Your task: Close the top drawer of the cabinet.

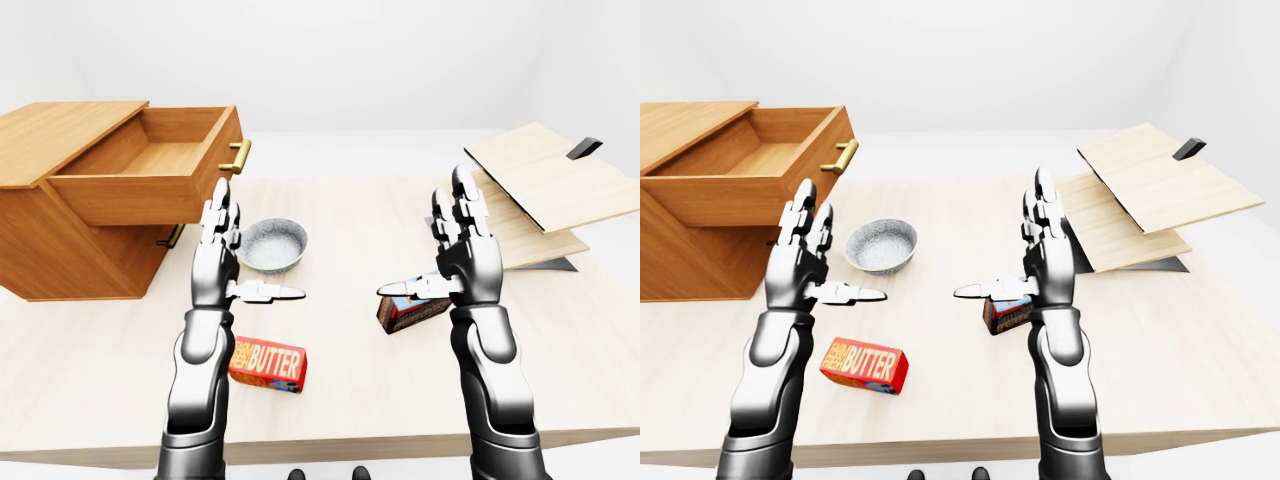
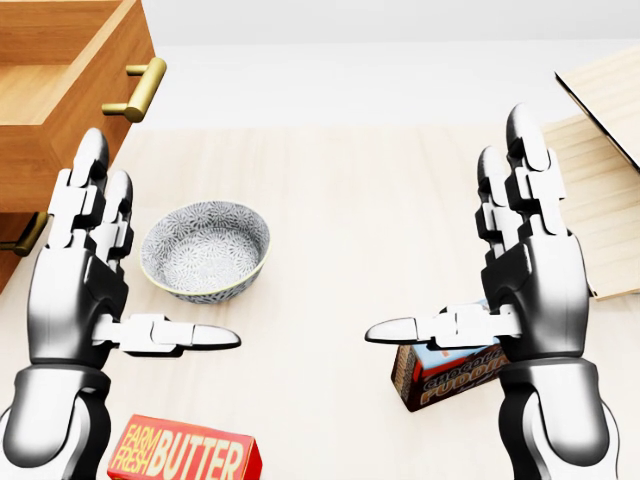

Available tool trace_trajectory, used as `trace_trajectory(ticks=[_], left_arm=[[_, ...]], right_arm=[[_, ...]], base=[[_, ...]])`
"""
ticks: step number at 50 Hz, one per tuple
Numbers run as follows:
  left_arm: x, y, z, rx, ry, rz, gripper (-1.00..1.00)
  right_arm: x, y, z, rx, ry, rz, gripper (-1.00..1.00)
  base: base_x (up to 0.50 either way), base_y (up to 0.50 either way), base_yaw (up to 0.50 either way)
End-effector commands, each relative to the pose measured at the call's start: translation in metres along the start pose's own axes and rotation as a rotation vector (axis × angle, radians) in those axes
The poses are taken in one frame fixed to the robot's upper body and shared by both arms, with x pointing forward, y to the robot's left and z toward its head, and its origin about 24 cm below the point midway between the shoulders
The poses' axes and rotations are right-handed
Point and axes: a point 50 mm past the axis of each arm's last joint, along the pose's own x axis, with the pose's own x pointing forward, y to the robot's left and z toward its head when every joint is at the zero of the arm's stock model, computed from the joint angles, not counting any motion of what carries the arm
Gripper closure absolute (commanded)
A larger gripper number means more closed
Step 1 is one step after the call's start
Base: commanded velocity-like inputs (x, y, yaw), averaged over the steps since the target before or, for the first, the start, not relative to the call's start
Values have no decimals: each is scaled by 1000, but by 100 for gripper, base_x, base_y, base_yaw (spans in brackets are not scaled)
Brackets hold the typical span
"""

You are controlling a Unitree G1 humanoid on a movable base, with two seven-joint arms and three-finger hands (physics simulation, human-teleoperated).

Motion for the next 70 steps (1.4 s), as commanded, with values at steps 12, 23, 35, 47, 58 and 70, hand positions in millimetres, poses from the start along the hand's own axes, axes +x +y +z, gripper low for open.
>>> trace_trajectory(ticks=[12,23,35,47,58,70], left_arm=[[56,9,-5,332,30,40,-100],[96,19,-11,477,94,105,-100],[110,36,-22,596,167,199,-100],[107,55,-45,652,285,262,-100],[103,77,-37,710,258,357,-100],[102,98,-26,727,237,439,-100]], right_arm=[[1,0,-2,0,6,2,-100],[-2,-2,-5,-2,24,4,-100],[-3,-2,-5,-4,26,4,-100],[-3,-1,-5,-3,26,6,-100],[-2,-1,-6,-3,28,6,-100],[-2,1,-7,-3,30,8,-100]], base=[[0,0,0],[0,0,0],[0,0,0],[0,0,0],[0,0,0],[0,0,0]])
